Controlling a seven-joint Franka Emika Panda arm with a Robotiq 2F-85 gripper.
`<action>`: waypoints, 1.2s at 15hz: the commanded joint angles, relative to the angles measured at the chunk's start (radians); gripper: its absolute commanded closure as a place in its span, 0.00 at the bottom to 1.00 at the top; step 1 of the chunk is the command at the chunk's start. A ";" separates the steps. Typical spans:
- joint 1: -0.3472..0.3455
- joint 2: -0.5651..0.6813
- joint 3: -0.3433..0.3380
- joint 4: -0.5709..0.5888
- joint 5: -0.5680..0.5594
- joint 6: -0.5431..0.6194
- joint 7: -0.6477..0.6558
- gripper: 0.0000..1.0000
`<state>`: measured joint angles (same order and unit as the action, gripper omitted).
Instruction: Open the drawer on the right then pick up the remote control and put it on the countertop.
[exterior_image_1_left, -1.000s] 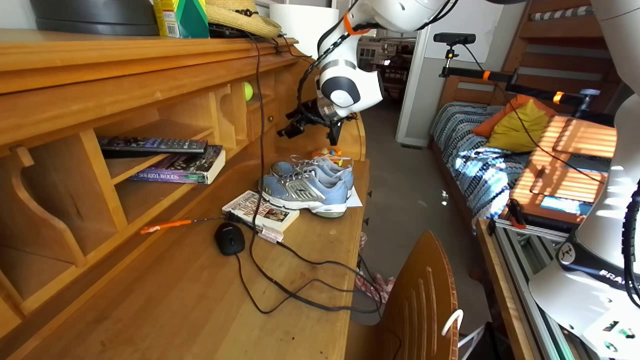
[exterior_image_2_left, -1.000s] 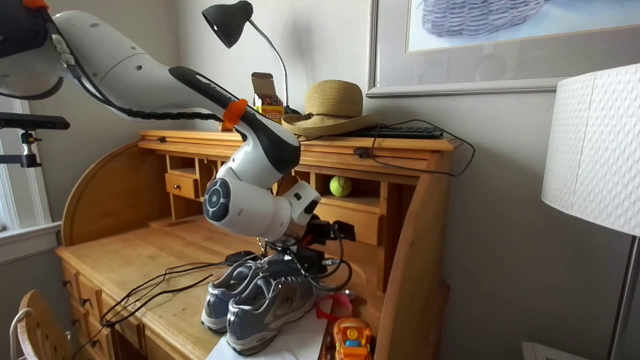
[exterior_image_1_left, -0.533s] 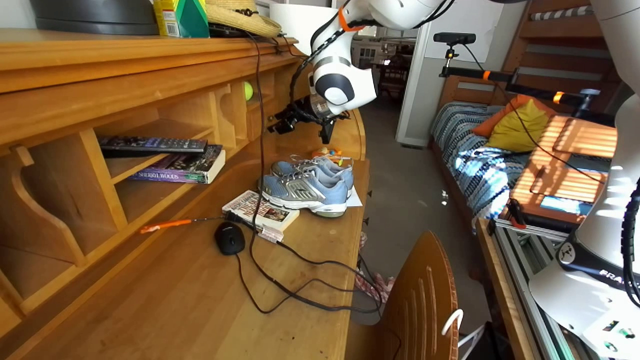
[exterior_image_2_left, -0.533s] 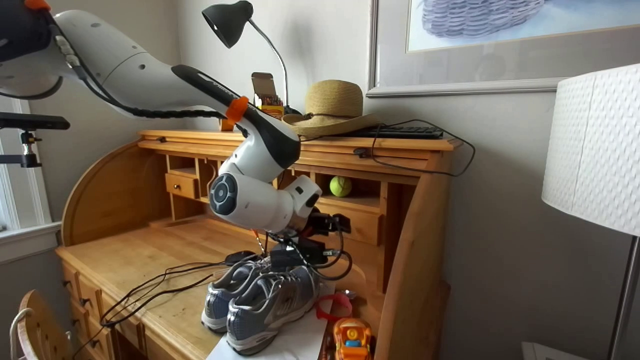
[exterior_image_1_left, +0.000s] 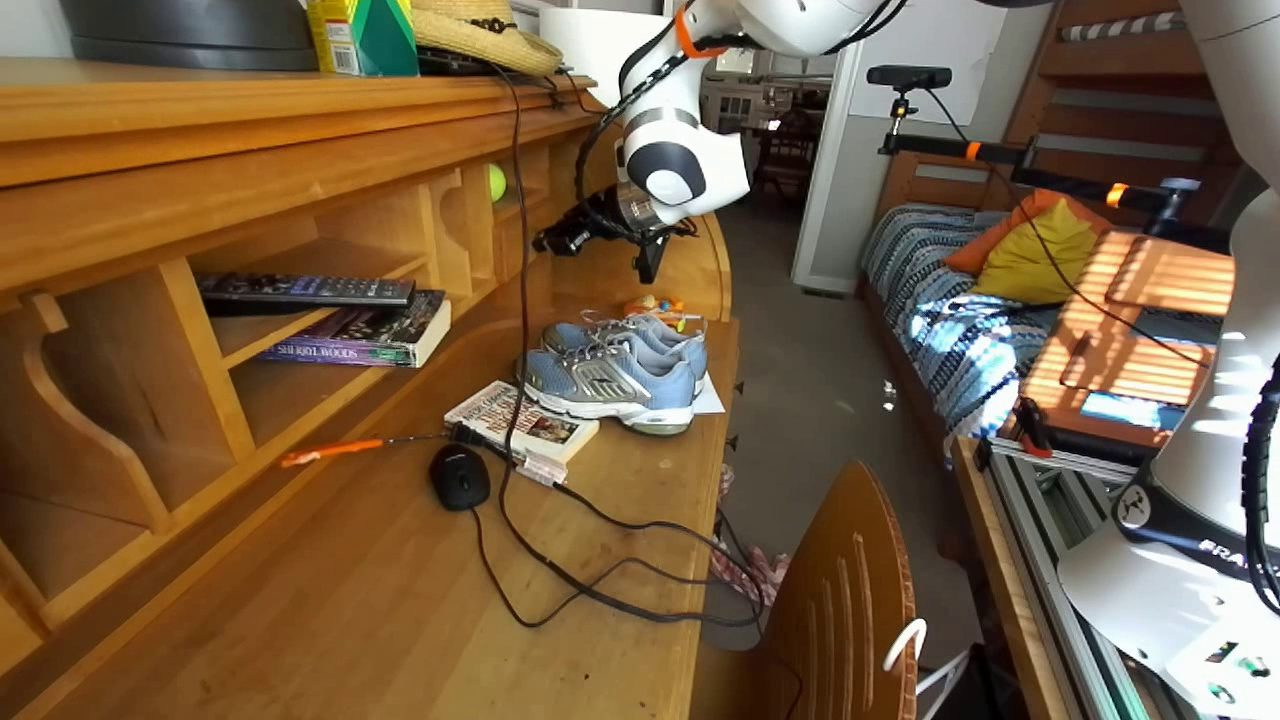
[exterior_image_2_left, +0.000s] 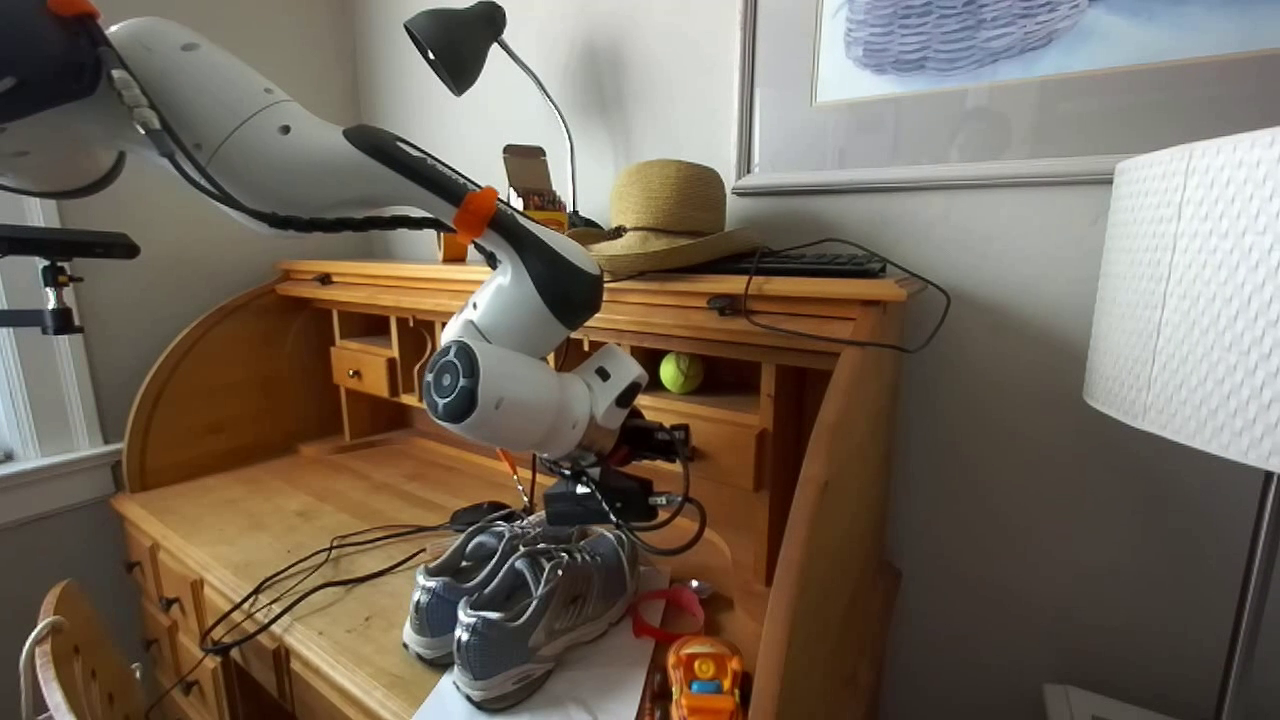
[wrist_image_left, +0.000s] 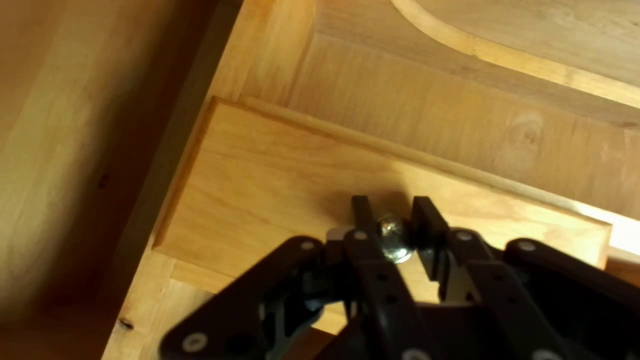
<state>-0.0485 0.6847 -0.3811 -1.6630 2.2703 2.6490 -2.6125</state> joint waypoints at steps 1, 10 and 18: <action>0.000 0.012 0.003 0.012 -0.004 0.020 0.023 0.94; 0.017 -0.079 -0.009 -0.145 0.122 -0.022 -0.102 0.94; -0.003 -0.149 0.002 -0.273 0.134 -0.051 -0.136 0.94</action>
<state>-0.0436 0.6118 -0.3920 -1.7923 2.3937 2.6078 -2.7006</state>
